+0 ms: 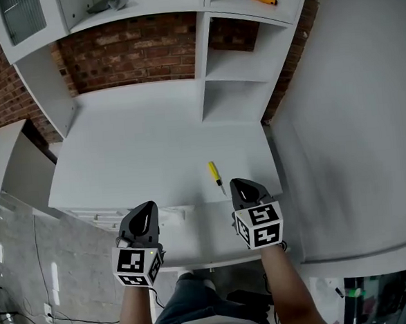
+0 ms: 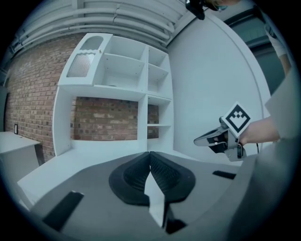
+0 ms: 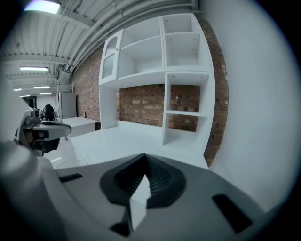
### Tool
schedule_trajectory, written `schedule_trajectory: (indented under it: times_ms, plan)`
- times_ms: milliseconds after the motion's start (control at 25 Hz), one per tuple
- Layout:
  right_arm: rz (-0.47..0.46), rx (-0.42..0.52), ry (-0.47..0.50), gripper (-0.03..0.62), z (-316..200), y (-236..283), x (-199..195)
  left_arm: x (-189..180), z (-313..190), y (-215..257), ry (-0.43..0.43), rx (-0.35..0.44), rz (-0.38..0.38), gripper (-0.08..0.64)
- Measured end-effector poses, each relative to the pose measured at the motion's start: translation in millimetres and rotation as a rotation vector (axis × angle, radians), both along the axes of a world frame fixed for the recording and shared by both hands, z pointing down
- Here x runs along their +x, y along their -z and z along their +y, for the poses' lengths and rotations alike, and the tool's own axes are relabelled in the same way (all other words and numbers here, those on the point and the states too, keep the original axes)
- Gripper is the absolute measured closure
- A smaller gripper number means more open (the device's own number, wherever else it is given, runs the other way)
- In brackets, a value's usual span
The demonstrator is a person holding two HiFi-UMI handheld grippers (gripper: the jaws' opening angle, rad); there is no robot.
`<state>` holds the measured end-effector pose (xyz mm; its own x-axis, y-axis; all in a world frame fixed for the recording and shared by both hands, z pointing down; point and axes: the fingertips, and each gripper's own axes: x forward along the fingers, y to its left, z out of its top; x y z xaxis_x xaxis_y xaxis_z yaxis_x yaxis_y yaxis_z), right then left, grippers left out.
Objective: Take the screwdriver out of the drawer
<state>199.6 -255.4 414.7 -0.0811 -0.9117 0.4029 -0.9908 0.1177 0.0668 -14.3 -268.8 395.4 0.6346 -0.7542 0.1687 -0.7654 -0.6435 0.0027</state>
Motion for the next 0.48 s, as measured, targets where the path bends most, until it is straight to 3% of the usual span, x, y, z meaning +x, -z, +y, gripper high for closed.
schedule_trajectory:
  times_ms: [80,280,480]
  plan:
    - [0.03,0.038,0.011,0.581,17.5,15.2,-5.1,0.1,7.6,10.8,0.007,0.027,0.011,0.548]
    - [0.005,0.166,0.018,0.583,55.8,60.5,-14.0,1.6,28.6,31.4,0.013,0.053,0.04,0.548]
    - [-0.003,0.271,0.005,0.583,90.4,96.3,-16.0,2.5,46.1,62.1,0.017,0.138,0.07,0.548]
